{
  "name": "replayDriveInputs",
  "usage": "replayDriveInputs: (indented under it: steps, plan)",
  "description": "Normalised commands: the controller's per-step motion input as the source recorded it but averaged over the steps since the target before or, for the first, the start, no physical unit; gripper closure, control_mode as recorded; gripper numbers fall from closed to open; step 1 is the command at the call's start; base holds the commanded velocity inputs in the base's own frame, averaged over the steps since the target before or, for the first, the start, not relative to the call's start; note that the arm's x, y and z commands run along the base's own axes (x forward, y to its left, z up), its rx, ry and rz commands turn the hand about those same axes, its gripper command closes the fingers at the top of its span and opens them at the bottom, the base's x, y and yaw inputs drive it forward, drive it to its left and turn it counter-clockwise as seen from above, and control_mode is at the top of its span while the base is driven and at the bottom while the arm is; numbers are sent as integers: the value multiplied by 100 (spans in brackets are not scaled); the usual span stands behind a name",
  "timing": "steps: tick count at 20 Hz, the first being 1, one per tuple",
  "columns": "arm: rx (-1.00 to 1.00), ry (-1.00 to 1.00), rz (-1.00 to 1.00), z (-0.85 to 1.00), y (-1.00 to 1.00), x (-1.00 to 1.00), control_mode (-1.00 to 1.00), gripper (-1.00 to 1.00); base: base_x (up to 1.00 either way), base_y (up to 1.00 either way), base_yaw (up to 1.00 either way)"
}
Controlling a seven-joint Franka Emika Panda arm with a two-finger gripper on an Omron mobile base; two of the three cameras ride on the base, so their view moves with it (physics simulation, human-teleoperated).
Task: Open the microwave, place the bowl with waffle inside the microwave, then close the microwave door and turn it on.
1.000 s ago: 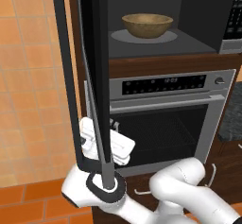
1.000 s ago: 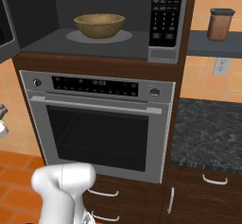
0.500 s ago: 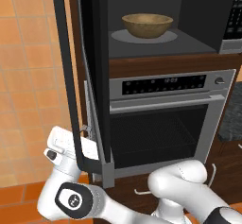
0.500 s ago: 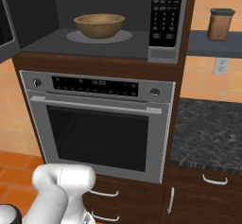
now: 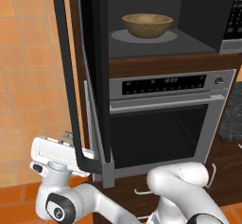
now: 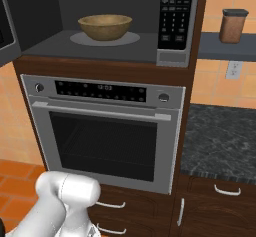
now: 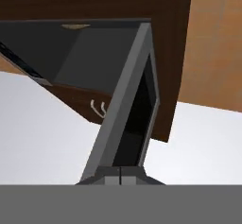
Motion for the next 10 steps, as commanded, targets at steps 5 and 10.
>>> replayDriveInputs:
  steps: [5,10]
  plan:
    - [2,-35,0,22,31,-4,-100,100,0,0,0]
    - [17,-37,-3,64,0,-27,-100,100,0,0,0]
